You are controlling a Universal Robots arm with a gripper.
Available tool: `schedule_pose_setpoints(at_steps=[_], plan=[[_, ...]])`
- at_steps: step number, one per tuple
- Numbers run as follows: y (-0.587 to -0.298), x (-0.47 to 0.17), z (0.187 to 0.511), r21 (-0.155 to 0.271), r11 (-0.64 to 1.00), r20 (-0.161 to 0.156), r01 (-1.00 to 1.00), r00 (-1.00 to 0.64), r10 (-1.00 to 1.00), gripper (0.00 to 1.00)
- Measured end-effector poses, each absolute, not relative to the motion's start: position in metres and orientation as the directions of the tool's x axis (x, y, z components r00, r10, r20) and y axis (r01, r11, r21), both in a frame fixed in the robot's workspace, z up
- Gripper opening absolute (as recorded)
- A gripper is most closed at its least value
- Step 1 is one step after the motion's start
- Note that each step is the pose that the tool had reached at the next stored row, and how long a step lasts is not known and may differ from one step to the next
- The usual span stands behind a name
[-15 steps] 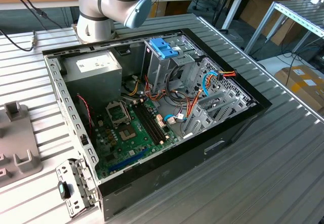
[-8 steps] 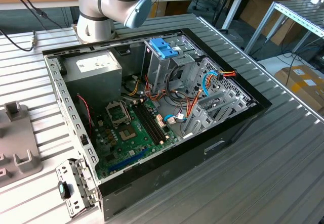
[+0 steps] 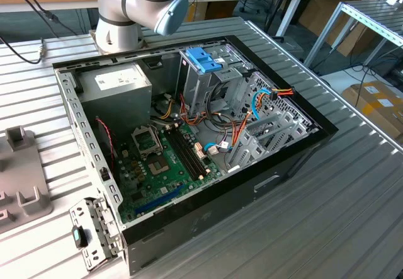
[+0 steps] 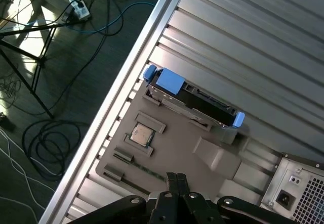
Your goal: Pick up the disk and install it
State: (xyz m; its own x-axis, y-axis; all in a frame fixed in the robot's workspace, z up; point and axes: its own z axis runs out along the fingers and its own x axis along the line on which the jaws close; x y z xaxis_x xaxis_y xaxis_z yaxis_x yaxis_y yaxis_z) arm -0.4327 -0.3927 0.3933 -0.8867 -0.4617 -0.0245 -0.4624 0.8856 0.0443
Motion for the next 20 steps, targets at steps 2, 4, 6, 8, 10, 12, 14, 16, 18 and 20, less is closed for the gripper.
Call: schedule_pose_setpoints(at_steps=[2,4,6,8,10,12,14,16,18,20], plan=[[-0.3927,-0.4327,0.3933,0.044,0.883,-0.024,-0.466,-0.885,-0.466,0.11],[-0.3927,-0.4327,0.3933,0.044,0.88,-0.024,-0.473,-0.881,-0.472,0.11],[-0.3927,-0.4327,0.3933,0.044,0.878,-0.024,-0.477,-0.879,-0.476,0.11],[-0.3927,-0.4327,0.3933,0.044,0.863,-0.024,-0.504,-0.864,-0.503,0.11],[-0.3928,-0.4327,0.3933,0.044,0.847,-0.024,-0.53,-0.848,-0.529,0.11],[-0.3928,-0.4327,0.3933,0.044,0.844,-0.024,-0.534,-0.845,-0.534,0.11],[-0.3927,-0.4327,0.3933,0.044,0.84,-0.024,-0.541,-0.841,-0.54,0.11],[-0.3928,-0.4327,0.3932,0.044,0.835,-0.024,-0.548,-0.837,-0.547,0.11],[-0.3928,-0.4327,0.3933,0.044,0.833,-0.024,-0.551,-0.834,-0.551,0.11],[-0.3927,-0.4327,0.3933,0.044,0.831,-0.024,-0.555,-0.832,-0.554,0.11]])
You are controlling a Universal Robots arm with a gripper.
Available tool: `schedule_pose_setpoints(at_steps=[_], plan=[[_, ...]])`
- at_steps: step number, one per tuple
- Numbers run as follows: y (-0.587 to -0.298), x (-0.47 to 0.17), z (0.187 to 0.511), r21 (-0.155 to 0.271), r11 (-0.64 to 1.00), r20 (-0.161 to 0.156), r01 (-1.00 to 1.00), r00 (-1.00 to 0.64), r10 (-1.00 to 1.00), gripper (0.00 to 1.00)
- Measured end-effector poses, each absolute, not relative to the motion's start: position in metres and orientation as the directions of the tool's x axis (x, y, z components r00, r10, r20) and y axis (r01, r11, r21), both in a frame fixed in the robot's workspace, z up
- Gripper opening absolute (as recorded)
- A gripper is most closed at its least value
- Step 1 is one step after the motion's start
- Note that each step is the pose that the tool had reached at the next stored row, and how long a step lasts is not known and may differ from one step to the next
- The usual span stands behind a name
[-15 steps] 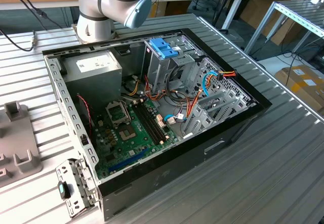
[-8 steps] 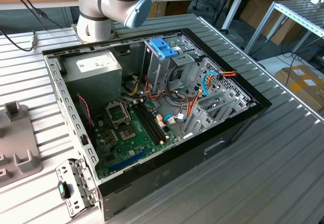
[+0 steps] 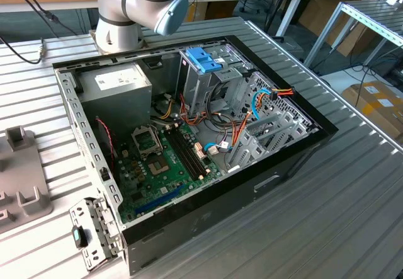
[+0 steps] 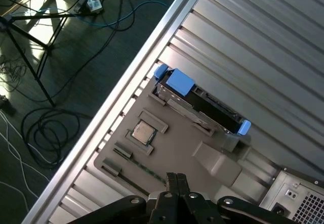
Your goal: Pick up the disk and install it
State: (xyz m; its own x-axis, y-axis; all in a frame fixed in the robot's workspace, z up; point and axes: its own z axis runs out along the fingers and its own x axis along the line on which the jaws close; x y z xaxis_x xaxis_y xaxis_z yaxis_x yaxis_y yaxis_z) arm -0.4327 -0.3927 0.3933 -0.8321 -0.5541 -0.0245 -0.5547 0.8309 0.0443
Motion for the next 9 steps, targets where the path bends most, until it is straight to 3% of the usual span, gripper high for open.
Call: schedule_pose_setpoints(at_steps=[9], plan=[[-0.3928,-0.4327,0.3932,0.044,0.815,-0.025,-0.578,-0.816,-0.577,0.11]])
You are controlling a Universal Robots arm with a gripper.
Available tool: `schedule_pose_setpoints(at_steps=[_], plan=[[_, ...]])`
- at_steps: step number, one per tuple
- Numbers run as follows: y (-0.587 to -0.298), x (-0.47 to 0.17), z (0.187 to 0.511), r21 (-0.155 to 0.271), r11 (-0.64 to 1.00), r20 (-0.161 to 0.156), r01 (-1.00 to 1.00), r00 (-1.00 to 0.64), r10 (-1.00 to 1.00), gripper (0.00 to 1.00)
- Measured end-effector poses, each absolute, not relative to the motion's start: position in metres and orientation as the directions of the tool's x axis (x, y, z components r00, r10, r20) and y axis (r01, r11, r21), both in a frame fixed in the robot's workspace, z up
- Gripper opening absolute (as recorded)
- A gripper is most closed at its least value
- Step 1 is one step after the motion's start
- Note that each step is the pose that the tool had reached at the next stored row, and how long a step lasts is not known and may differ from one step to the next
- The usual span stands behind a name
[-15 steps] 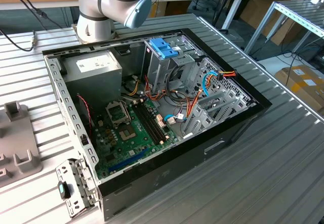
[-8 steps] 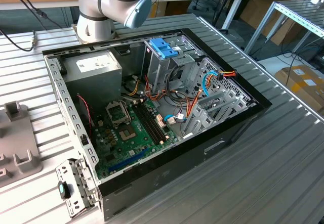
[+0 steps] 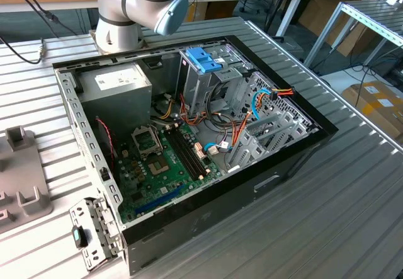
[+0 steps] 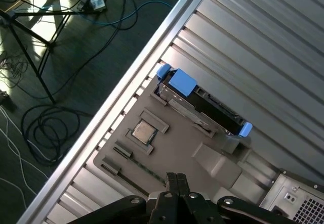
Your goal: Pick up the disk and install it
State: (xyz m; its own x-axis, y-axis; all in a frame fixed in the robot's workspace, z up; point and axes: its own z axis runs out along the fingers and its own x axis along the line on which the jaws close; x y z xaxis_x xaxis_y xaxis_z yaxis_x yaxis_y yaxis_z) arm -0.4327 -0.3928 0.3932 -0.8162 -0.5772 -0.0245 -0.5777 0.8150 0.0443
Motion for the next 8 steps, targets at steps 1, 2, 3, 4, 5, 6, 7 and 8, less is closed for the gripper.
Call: schedule_pose_setpoints(at_steps=[1,2,3,4,5,6,7,8], plan=[[-0.3928,-0.4327,0.3933,0.044,0.814,-0.024,-0.58,-0.815,-0.579,0.11],[-0.3927,-0.4327,0.3933,0.044,0.812,-0.024,-0.582,-0.813,-0.582,0.11],[-0.3927,-0.4327,0.3932,0.044,0.81,-0.025,-0.584,-0.812,-0.584,0.11],[-0.3927,-0.4327,0.3933,0.044,0.809,-0.025,-0.586,-0.811,-0.585,0.11],[-0.3927,-0.4327,0.3933,0.044,0.807,-0.024,-0.589,-0.808,-0.588,0.11],[-0.3928,-0.4327,0.3933,0.044,0.805,-0.024,-0.592,-0.806,-0.591,0.11],[-0.3927,-0.4327,0.3933,0.044,0.802,-0.024,-0.595,-0.803,-0.595,0.11],[-0.3927,-0.4327,0.3933,0.044,0.8,-0.024,-0.598,-0.801,-0.598,0.11]])
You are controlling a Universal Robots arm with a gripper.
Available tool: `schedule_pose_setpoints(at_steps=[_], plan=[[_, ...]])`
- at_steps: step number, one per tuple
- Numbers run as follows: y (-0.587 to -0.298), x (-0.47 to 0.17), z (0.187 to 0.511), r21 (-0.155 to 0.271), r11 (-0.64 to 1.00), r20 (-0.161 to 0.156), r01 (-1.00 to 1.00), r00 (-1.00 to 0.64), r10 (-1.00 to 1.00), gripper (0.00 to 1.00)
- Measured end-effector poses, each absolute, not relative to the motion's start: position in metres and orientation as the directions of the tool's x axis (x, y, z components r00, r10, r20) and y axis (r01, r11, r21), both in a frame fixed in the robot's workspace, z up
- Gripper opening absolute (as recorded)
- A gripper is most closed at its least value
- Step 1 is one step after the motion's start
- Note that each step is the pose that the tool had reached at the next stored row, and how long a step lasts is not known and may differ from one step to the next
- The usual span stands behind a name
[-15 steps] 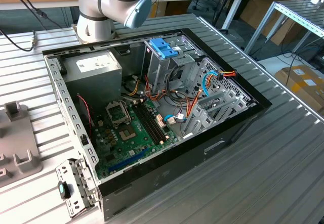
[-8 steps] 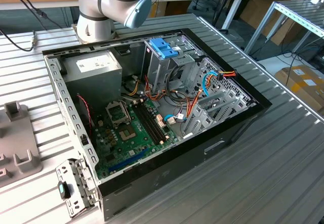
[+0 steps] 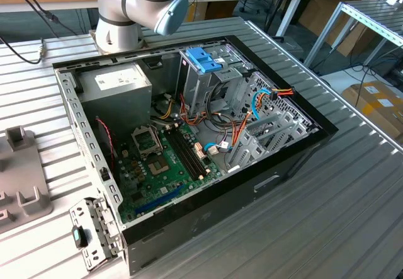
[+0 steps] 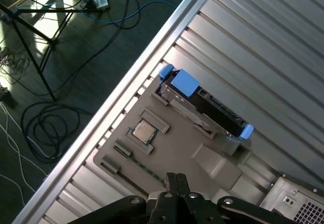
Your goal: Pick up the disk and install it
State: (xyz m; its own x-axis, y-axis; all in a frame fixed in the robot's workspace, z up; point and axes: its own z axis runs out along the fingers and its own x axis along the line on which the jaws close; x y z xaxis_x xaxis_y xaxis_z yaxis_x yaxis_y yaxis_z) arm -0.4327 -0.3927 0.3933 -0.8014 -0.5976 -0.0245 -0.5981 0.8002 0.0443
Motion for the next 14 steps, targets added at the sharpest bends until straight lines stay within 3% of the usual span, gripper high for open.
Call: schedule_pose_setpoints(at_steps=[14], plan=[[-0.3928,-0.4327,0.3933,0.044,0.777,-0.024,-0.628,-0.778,-0.628,0.11]])
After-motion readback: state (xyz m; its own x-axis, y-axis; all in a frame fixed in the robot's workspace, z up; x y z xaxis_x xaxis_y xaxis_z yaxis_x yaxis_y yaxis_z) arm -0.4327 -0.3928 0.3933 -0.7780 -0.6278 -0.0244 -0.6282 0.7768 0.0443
